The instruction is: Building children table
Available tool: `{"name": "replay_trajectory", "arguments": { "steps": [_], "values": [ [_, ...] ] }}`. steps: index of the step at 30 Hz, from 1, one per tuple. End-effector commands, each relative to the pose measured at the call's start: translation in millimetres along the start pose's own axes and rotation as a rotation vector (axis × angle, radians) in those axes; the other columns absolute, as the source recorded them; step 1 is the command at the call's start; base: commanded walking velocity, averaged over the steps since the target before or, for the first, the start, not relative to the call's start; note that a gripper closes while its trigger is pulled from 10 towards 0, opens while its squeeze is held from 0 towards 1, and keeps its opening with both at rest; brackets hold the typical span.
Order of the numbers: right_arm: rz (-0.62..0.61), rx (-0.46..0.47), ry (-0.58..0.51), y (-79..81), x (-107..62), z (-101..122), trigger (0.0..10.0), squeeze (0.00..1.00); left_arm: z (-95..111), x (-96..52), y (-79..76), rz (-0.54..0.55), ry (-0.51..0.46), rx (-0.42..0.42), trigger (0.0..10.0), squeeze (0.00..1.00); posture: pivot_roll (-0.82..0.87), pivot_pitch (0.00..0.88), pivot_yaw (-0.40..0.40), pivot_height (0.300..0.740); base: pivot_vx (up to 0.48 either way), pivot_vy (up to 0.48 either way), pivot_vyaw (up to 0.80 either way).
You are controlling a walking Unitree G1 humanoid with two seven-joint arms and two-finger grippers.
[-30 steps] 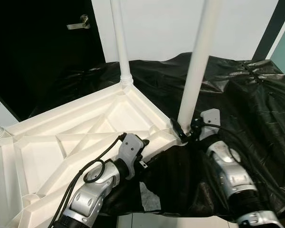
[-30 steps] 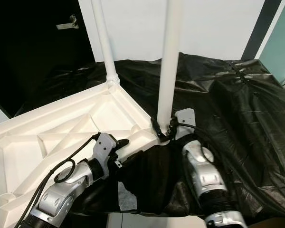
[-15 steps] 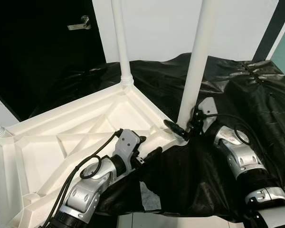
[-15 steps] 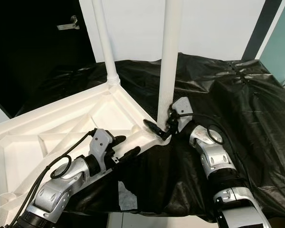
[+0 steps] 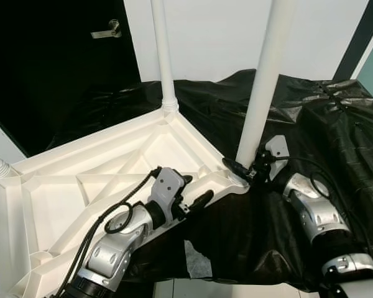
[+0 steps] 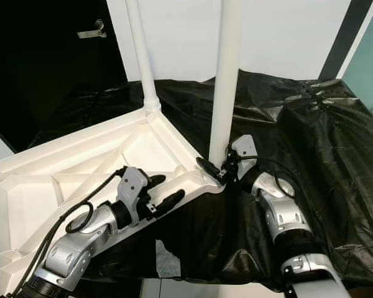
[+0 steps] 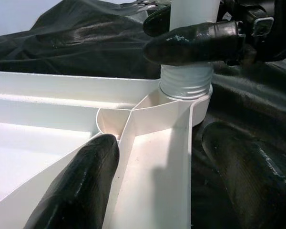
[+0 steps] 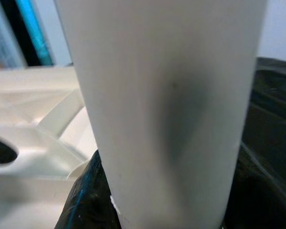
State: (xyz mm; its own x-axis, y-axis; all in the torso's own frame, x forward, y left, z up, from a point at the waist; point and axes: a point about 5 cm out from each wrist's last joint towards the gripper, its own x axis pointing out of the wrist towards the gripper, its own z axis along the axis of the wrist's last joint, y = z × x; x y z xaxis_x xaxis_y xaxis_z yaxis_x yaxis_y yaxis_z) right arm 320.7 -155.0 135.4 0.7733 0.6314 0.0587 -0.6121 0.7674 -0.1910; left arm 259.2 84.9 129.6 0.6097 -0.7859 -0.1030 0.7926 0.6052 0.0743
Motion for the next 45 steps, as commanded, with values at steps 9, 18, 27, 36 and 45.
{"name": "replay_trajectory", "arguments": {
  "steps": [9, 18, 27, 36, 45],
  "values": [
    [-0.308, 0.054, 0.126, 17.0, -4.2, -24.2, 10.0, 0.0, -1.6, 3.0, 1.1, -0.05, 0.012, 0.023, 10.0, 0.0, -0.03, 0.0, 0.019, 0.74, 0.0, 0.0, 0.0],
    [-0.555, 0.139, 0.148, 39.5, 1.9, -23.3, 10.0, 0.0, -2.5, -0.6, 4.3, -0.052, 0.023, 0.033, 10.0, 0.0, -0.03, 0.0, 0.017, 0.74, 0.0, 0.0, 0.0],
    [-0.56, 0.184, 0.096, 58.0, 14.3, -11.7, 10.0, 0.0, -0.7, -1.2, 7.2, -0.039, 0.016, 0.032, 10.0, 0.0, -0.03, 0.0, 0.02, 0.74, 0.0, 0.0, 0.0],
    [-0.542, 0.174, 0.047, 49.2, 9.2, -1.6, 10.0, 1.0, 3.2, -2.8, 8.1, -0.038, 0.011, 0.04, 10.0, 0.0, -0.02, 0.0, 0.022, 0.74, 0.0, 0.0, 0.0],
    [-0.347, 0.117, 0.002, 35.7, -9.5, 2.7, 10.0, 1.0, 3.7, -4.0, 7.4, -0.037, 0.013, 0.043, 10.0, 0.0, -0.02, 0.0, 0.021, 0.74, 0.0, 0.0, 0.0]
  ]
}}
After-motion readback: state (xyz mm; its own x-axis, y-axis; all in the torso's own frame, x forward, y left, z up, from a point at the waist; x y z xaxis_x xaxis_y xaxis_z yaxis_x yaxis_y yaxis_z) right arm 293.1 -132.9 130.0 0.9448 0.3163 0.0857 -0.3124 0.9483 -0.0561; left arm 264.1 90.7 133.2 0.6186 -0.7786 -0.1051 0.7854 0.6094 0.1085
